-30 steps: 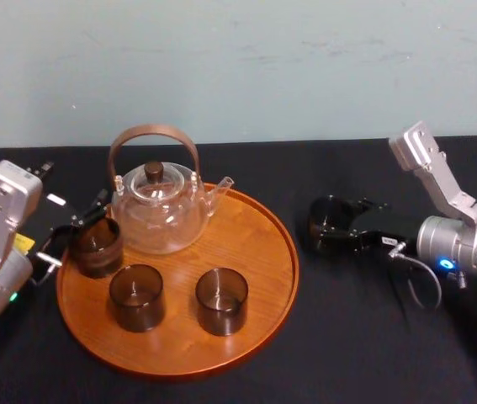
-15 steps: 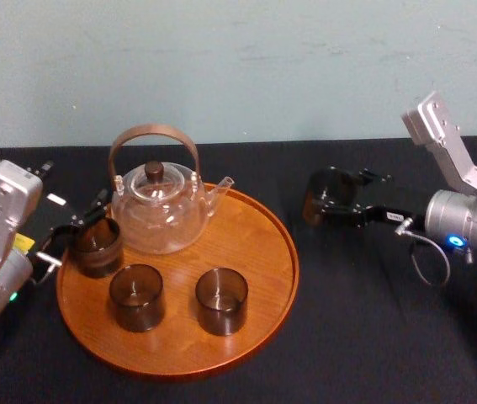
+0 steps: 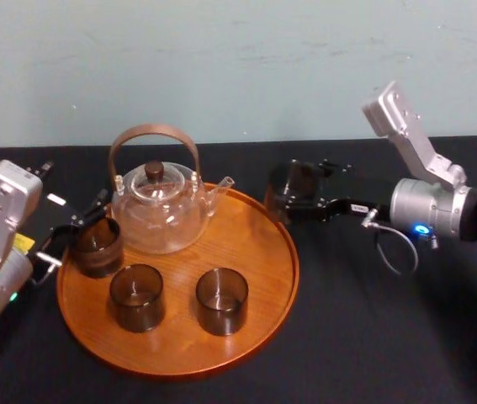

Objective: Pick up the glass from the table and place it on the tray.

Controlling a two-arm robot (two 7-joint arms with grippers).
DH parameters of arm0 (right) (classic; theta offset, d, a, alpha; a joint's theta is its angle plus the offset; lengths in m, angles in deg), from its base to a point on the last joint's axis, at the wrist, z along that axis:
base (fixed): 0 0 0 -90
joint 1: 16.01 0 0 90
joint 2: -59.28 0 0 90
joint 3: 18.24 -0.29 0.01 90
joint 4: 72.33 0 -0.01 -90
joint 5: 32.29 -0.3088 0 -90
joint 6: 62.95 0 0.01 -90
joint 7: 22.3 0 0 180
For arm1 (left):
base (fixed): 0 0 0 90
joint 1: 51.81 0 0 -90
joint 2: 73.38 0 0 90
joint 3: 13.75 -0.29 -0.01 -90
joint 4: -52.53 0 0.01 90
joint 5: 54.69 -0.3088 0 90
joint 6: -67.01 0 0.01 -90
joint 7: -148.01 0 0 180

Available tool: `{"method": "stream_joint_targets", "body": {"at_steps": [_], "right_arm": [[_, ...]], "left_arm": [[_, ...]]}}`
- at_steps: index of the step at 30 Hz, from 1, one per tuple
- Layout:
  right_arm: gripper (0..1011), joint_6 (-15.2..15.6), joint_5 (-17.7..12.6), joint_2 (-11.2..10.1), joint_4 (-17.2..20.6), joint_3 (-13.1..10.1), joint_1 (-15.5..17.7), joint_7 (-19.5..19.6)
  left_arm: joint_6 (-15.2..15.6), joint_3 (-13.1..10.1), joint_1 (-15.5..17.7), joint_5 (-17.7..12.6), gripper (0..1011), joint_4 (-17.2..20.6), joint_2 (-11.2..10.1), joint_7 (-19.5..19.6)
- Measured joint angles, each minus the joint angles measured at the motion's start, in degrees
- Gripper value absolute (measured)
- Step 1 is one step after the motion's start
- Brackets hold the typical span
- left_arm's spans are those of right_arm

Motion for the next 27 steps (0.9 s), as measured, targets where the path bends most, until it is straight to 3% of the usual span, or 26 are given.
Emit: {"method": "stream_joint_targets", "body": {"at_steps": [17, 27], "right_arm": [[900, -2.6, 0.6, 3.5, -5.0, 4.4, -2.1, -2.6], [901, -5.6, 0.9, 5.5, -9.1, 5.5, -2.7, -3.7]], "left_arm": [[0.0, 0.0, 0.0, 0.0, 1001, 0.0, 0.0, 0.0], [0.0, 0.0, 0.0, 0.0, 1001, 0.0, 0.0, 0.0]]}}
